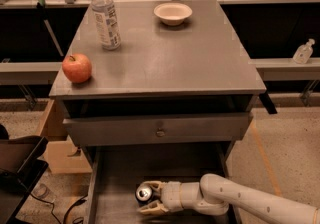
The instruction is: Pick pepsi can from middle drawer and place on counter
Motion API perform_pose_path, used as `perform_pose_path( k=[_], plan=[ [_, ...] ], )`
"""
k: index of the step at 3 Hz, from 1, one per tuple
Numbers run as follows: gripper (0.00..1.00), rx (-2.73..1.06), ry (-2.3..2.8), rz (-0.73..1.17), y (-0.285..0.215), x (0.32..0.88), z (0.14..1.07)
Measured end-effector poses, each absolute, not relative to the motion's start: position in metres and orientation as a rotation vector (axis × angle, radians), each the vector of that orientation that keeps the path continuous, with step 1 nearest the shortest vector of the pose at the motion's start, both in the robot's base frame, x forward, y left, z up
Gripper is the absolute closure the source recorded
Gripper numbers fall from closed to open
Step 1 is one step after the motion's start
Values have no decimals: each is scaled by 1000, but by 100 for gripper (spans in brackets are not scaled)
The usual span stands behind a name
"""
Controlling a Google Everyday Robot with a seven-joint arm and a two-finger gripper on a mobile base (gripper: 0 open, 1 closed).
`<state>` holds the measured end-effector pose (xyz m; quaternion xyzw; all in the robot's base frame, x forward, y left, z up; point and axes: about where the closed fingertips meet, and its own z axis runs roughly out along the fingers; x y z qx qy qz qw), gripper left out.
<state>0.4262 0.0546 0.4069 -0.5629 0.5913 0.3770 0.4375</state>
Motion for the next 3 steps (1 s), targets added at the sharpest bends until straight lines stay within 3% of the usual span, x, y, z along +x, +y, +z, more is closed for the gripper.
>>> perform_pose_path(
  k=[2, 3],
  plan=[
    [95, -1402, 1466, 944, 58, 425, 407],
    [100, -1392, 1456, 972, 59, 426, 417]
  ],
)
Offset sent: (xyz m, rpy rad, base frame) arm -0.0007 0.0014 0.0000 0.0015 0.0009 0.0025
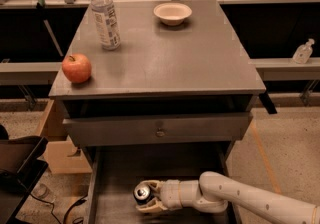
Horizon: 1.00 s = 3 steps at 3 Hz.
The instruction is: Pick pepsi can from middle drawer and place on counter
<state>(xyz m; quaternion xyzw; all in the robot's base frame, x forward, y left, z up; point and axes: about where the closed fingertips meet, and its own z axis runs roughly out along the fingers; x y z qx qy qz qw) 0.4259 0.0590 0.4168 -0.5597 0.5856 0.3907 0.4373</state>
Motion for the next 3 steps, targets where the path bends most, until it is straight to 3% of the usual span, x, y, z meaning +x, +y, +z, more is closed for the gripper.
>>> perform_pose_path(
  k=[3],
  plan=[
    [100, -1289, 1490, 1056, 14, 433, 634]
  ],
)
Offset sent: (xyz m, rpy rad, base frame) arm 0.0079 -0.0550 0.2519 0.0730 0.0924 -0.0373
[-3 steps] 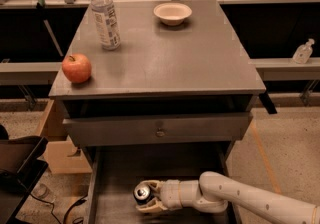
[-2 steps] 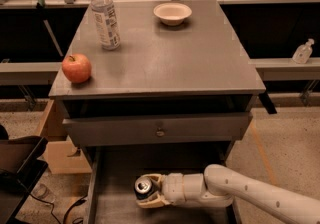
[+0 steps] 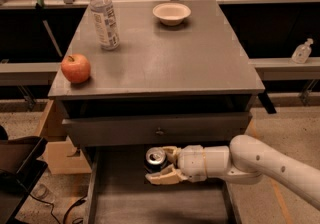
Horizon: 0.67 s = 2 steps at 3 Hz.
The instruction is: Pick pepsi can from middle drawer and place on counter
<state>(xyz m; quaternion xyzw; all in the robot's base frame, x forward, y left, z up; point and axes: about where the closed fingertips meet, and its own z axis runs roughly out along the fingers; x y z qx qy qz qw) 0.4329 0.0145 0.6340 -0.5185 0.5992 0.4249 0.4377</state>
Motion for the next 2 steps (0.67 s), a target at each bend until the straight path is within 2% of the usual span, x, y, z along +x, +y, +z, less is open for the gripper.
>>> perform_pose_path(
  k=[2],
  plan=[
    [100, -1203, 1497, 992, -21, 448, 766]
  ],
)
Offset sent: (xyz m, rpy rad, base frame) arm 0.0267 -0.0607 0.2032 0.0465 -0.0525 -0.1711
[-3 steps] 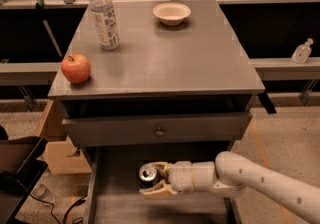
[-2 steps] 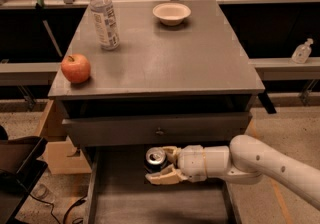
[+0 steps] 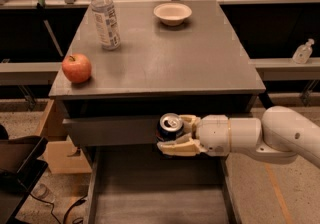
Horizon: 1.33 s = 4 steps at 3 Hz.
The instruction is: Pick pepsi can from middle drawer and place on counter
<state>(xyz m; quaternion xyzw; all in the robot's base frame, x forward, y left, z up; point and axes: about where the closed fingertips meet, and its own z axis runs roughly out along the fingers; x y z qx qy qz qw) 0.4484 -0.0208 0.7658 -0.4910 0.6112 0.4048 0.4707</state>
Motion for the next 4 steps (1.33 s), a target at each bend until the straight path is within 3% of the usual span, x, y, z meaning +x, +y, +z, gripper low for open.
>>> perform_pose_path(
  k=[4],
  plan=[
    [100, -1069, 1537, 845, -39, 474, 887]
  ],
)
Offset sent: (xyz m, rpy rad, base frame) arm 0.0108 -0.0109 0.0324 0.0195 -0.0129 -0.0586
